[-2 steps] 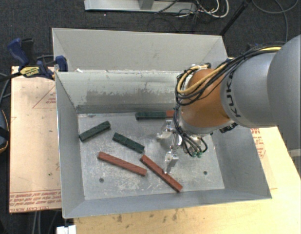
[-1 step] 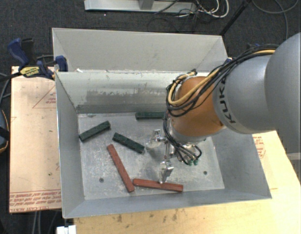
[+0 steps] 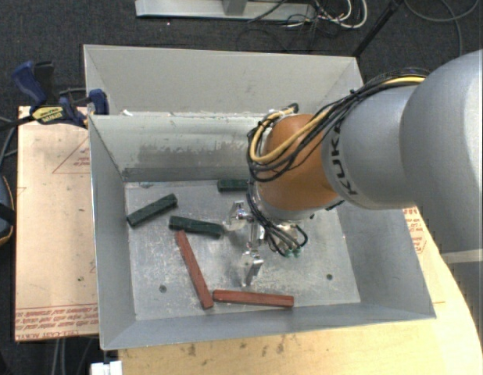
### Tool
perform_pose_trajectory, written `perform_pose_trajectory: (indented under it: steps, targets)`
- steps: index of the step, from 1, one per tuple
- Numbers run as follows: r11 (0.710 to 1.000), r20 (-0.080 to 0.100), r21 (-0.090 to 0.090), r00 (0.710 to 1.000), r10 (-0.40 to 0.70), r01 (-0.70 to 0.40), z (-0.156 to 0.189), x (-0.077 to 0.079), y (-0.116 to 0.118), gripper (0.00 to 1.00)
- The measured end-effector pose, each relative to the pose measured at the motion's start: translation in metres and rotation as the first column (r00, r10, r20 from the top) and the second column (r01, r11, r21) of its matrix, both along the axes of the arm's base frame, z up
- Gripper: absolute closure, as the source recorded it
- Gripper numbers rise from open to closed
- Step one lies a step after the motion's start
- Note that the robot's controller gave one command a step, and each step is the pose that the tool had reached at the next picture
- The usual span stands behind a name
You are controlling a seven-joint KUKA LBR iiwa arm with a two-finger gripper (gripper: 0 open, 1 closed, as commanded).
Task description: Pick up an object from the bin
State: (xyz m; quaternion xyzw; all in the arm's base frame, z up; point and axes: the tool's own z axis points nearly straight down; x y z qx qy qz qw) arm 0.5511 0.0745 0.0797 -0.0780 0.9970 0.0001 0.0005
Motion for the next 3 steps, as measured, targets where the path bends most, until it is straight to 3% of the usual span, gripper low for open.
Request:
perform_pose_trajectory:
  steps: [1, 2, 3]
  targets:
    - [0.997, 0.010, 0.001, 0.997, 0.082, -0.082, 0.002, 0.075, 0.029, 1.00]
    - [0.997, 0.010, 0.001, 0.997, 0.081, -0.081, 0.002, 0.075, 0.029, 1.00]
    - [0.994, 0.005, 0.001, 0.994, 0.105, -0.105, 0.150, 0.068, 0.030, 1.00]
